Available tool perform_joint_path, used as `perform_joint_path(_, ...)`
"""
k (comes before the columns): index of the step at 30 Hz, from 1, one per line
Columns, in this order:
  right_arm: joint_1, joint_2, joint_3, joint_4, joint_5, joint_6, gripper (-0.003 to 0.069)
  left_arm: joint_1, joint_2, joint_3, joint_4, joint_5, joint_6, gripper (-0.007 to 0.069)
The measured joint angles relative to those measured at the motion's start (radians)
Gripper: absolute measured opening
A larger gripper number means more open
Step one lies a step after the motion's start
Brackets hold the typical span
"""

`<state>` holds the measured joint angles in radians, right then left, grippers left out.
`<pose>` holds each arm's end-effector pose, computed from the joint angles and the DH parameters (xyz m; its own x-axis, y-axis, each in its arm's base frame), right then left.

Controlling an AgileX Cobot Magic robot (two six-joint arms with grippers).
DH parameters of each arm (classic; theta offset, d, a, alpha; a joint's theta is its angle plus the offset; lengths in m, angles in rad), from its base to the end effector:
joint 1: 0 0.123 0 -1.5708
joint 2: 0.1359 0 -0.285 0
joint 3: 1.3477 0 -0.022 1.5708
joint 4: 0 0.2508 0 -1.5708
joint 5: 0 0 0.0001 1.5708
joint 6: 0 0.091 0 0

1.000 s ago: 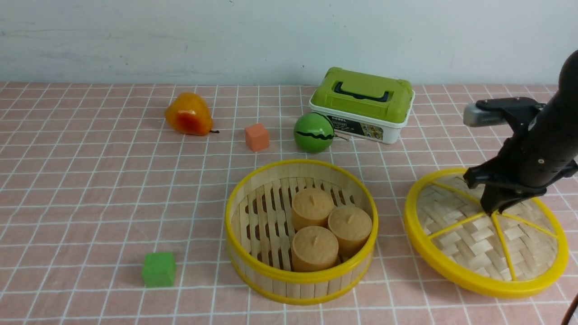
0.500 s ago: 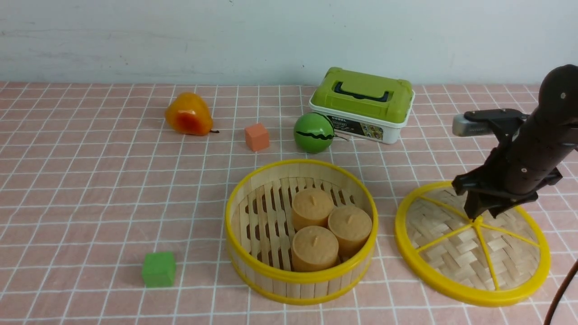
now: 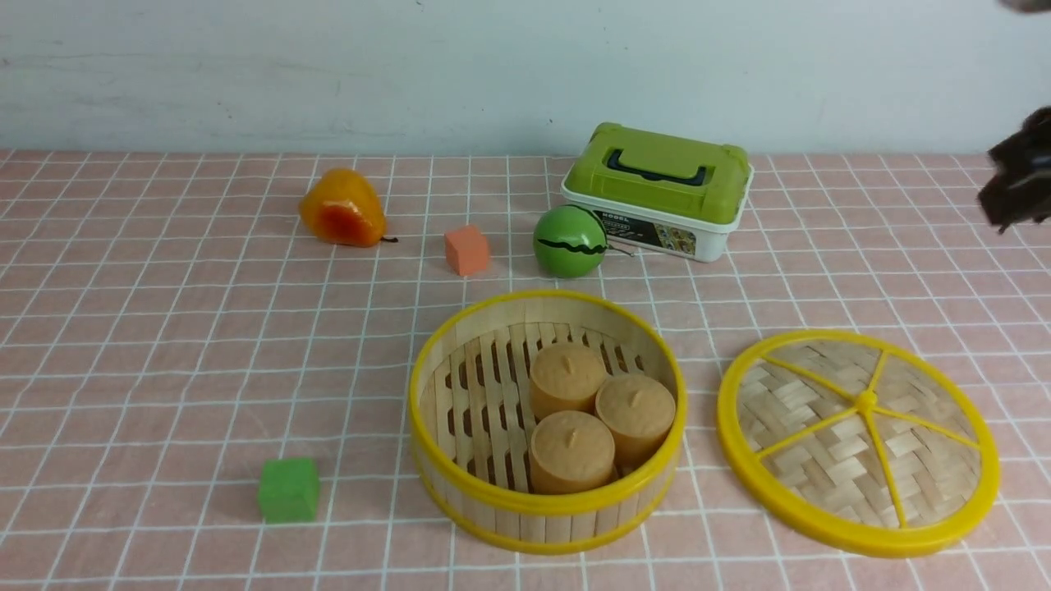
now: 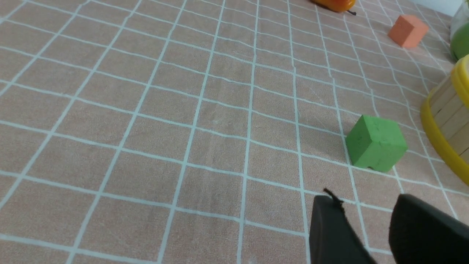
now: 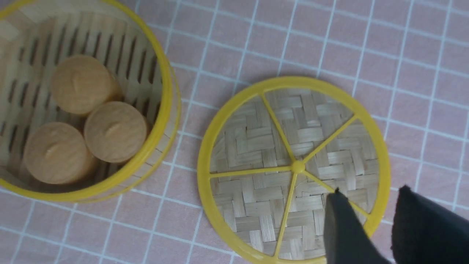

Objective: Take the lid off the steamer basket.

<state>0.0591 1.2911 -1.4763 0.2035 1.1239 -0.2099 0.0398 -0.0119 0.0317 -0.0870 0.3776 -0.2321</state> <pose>0.2528 0.0316 0.4268 -0.7185 -0.1614 -0.6765 -0.2677 0.9619 0.0549 0.0526 -0.0008 0.1693 -0.2862 -0.3194 -0.9034 -0.1024 0.9476 -0.3026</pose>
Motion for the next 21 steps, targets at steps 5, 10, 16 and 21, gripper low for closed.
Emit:
perform_joint_path(5,0.000,-0.200,0.102,0.042,-0.005,-0.040,0.0004,0.000,0.000,0.000,0.000,0.000,0.000,0.0239)
perform_joint_path(10,0.000,-0.388,0.263,0.081,-0.085,-0.046,-0.0022,0.000,0.000,0.000,0.000,0.001,0.000,0.0239)
perform_joint_path(16,0.000,-0.500,0.354,0.089,-0.097,-0.046,-0.0021,0.000,0.000,0.000,0.000,0.003,0.000,0.0239)
perform_joint_path(21,0.000,-0.556,0.371,0.089,-0.032,-0.046,-0.0017,0.000,0.000,0.000,0.000,0.003,0.000,0.0239)
